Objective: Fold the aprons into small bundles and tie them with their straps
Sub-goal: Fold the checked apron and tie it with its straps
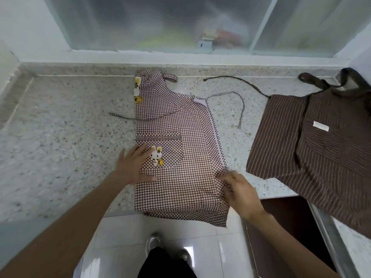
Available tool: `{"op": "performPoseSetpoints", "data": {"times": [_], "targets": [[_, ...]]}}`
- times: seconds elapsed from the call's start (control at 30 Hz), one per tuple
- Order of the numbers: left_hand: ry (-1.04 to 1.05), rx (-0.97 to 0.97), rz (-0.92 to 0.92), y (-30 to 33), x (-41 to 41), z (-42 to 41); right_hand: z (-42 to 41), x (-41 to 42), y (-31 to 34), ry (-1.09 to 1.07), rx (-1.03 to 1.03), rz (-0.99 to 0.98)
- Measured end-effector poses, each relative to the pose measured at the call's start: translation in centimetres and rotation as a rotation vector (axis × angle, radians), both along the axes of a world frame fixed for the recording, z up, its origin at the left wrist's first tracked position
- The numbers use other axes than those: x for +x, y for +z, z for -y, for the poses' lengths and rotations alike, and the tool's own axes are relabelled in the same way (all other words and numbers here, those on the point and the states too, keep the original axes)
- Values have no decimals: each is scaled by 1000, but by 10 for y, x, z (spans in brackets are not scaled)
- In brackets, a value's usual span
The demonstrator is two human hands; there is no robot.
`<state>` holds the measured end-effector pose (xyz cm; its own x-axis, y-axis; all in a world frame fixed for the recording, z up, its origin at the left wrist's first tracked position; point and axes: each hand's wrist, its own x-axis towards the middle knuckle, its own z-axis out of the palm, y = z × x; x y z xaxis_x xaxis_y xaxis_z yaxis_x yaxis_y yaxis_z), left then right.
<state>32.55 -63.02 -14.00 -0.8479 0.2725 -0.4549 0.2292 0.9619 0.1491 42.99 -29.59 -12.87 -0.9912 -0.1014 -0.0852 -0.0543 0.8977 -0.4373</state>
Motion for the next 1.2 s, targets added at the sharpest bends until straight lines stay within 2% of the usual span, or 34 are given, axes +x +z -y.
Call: {"op": "performPoseSetpoints", "data": {"times": [0.1, 0.13, 0.2, 0.27, 0.33, 0.4, 0.47, 0.5, 0.57, 0.63, 0.7, 0.8, 0.9, 1.0, 1.07, 1.13, 1.2], "targets": [[105, -36, -195, 6, -15, 9, 1, 11, 7, -511, -256, -31], [146, -16, -245, 6, -16, 12, 5, 15, 6, -578, -300, 28], [215, 54, -285, 5, -13, 11, 14, 21, 6, -581, -308, 128], [296, 167, -350, 7, 0, 12, 27, 23, 5, -487, -251, 84], [280, 276, -388, 9, 13, 18, 40, 22, 0, -229, -111, -86], [80, 334, -273, 8, 28, 32, 46, 18, -13, 85, 78, -128], [-113, 246, -97, 1, 34, 45, 43, 2, -23, 217, 203, -28], [-122, 181, -60, -3, 32, 47, 43, -9, -24, 227, 229, 27], [31, 134, -100, -6, 26, 39, 44, -36, -24, 195, 227, 133], [269, 221, -209, -1, 22, 26, 52, -66, -22, 132, 269, 197], [413, 369, -225, 3, 24, 25, 61, -92, -14, 97, 357, 232], [357, 468, -98, 12, 40, 39, 70, -122, -2, 99, 451, 211], [357, 523, 52, 21, 55, 38, 72, -125, 9, 113, 400, 64], [243, 493, 138, 16, 76, 20, 70, -93, 16, 183, 107, -179], [173, 468, 88, 11, 88, 6, 59, -65, 13, 302, 6, -155], [176, 463, -4, 4, 92, -1, 46, -41, -1, 403, 45, -66], [187, 482, -35, 3, 93, -2, 37, -28, -11, 413, 98, 83]]}}
